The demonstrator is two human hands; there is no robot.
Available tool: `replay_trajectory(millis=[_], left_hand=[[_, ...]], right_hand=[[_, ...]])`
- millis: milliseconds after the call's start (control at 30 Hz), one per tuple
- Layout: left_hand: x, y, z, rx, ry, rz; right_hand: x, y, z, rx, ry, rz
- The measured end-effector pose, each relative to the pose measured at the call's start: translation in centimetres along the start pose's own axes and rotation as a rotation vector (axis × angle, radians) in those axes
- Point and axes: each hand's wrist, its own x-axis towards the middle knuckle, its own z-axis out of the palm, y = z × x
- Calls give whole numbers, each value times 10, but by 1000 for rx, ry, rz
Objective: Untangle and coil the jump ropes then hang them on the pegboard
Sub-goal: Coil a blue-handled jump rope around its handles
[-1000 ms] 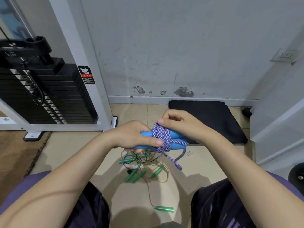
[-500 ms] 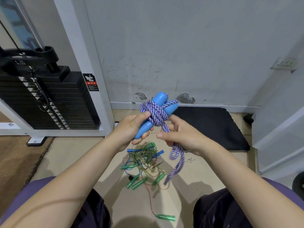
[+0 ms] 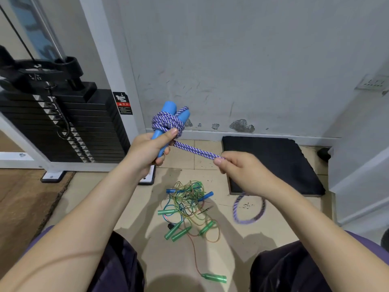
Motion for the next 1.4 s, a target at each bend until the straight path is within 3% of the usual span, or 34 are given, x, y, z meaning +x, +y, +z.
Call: replay_trajectory(millis=[100, 233, 333, 433, 533, 667, 733, 833, 1133, 1300, 1400], left_hand=[[-5, -1, 3, 92, -46, 23], [-4, -7, 7, 227, 16, 49], [-1, -13, 12, 427, 71, 78], [-3, -18, 18, 688, 26, 79], [-8, -25, 25, 830, -170, 30], [-21, -28, 34, 632, -570, -104], [-23, -24, 36, 578, -616, -132], [-25, -22, 39, 678, -676, -142], [-36, -31, 64, 1081, -643, -7], [-37, -24, 61, 949, -636, 56], [-30, -20, 51, 970, -592, 108]], right_hand=[[0, 11, -16, -72, 54, 16], [0, 15, -21, -93, 83, 26], [0, 11, -16, -110, 87, -17], [-1, 11, -17, -51, 112, -47], [-3, 10, -22, -23, 127, -83], [1, 15, -28, -21, 220, -77], [3, 20, -31, 0, 256, -59], [4, 15, -23, -21, 233, -106], [12, 8, 2, -48, 200, -184], [22, 17, -1, -95, 194, -70], [22, 20, -8, 34, 222, -12]])
